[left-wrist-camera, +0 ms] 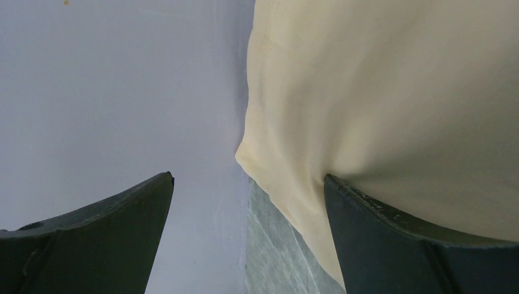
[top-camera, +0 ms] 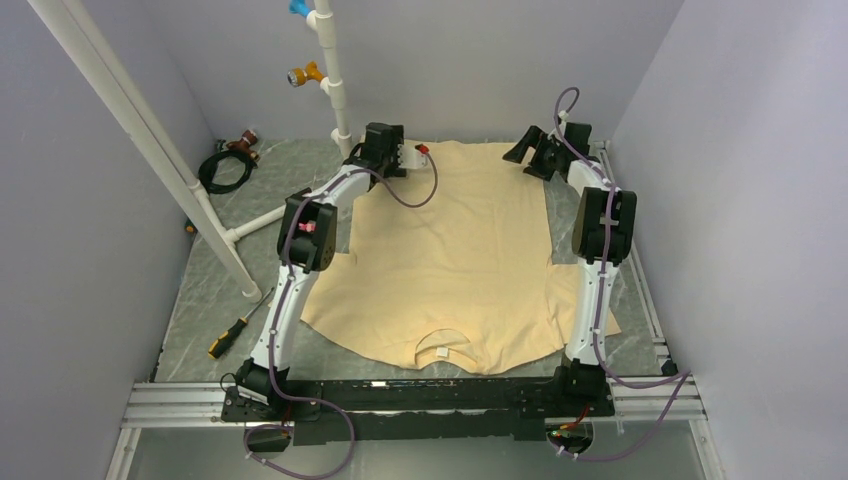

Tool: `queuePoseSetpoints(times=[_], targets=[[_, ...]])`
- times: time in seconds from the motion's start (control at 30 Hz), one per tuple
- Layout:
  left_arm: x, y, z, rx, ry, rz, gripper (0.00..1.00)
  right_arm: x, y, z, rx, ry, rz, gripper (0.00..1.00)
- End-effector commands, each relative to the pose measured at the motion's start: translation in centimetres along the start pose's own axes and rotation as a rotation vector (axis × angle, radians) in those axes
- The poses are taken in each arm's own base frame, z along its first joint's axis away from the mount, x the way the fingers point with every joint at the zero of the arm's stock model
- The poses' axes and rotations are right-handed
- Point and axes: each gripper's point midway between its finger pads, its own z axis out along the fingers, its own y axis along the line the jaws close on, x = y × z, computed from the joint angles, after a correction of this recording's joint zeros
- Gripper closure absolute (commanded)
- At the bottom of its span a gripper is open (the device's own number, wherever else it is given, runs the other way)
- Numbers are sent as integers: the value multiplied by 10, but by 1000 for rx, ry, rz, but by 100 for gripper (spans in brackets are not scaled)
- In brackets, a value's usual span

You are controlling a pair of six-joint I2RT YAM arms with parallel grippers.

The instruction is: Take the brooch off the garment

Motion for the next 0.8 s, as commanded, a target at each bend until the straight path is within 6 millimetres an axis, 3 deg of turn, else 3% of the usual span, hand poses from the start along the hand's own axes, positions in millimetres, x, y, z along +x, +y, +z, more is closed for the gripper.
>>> queuePoseSetpoints(times=[0.0, 0.17, 0.33, 0.53, 0.63, 0.77], targets=[[33, -20, -1, 60, 83, -11, 1, -6, -21, -13, 97, -27, -30, 0], [-11, 6, -18, 19, -22, -37, 0, -28, 34, -34, -55, -61, -133, 0], [-61, 54, -39, -94, -127, -105, 0, -57, 89, -69, -114, -137, -296, 0], [-123, 110, -101, -160, -298, -225, 0, -69, 137, -121, -162, -187, -437, 0], [-149, 113, -140, -112, -369, -271, 1, -60, 157, -149, -193, -167, -537, 0], [-164, 97, -201, 27, -435, -361, 0, -36, 173, -186, -210, -94, -679, 0]])
